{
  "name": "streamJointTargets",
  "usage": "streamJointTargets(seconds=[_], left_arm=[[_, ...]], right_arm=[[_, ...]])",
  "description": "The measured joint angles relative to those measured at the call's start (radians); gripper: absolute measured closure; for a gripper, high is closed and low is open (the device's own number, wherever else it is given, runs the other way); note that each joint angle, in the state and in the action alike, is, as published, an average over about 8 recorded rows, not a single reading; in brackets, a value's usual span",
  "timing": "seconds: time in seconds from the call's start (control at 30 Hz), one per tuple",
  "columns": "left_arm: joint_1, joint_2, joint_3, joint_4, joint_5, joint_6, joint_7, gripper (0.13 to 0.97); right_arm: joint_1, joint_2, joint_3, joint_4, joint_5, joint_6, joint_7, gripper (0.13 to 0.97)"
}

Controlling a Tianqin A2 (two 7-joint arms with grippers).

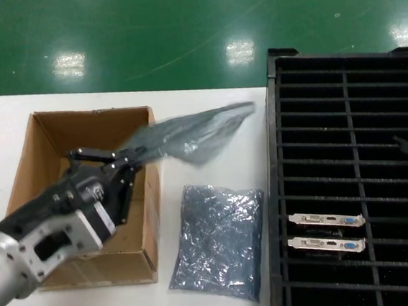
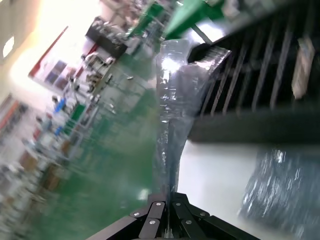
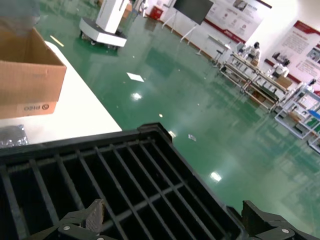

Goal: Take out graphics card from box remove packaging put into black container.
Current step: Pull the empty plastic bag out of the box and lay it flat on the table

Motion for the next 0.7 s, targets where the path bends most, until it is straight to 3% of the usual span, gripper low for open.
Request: streamJointTargets(seconds=[0.1,0.23,0.43,0.53,0.7], left_arm=[[-0.047,0.062,-0.032,0.002,-0.022,0.109,-0.139,0.958],[-0.122,0.178,-0.080,0.042,-0.024,0.285,-0.326,0.958],[-0.235,0.370,-0.141,0.161,0.089,0.520,-0.594,0.958],[-0.279,0.427,-0.143,0.221,0.148,0.579,-0.714,0.958],[-0.329,0.464,-0.108,0.301,0.202,0.604,-0.847,0.956]], right_arm=[[0.000,0.000,0.000,0.000,0.000,0.000,0.000,0.147],[0.000,0.000,0.000,0.000,0.000,0.000,0.000,0.136],[0.000,0.000,0.000,0.000,0.000,0.000,0.000,0.129],[0.000,0.000,0.000,0.000,0.000,0.000,0.000,0.129],[0.000,0.000,0.000,0.000,0.000,0.000,0.000,0.129]])
